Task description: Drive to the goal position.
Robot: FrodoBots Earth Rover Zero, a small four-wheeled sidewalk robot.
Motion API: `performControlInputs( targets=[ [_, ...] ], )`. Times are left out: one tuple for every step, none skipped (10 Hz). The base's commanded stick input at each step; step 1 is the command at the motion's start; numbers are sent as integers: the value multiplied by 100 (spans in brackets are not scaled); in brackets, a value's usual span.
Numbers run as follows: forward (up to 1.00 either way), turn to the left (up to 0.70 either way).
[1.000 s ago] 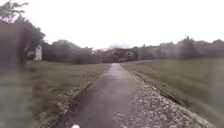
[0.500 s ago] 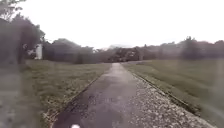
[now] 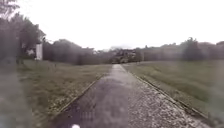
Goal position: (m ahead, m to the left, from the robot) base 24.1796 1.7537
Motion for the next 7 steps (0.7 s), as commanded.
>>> performControlInputs(
  targets=[
    [70,0],
    [70,0],
    [70,0],
    [70,0],
    [70,0],
    [70,0],
    [70,0]
  ],
)
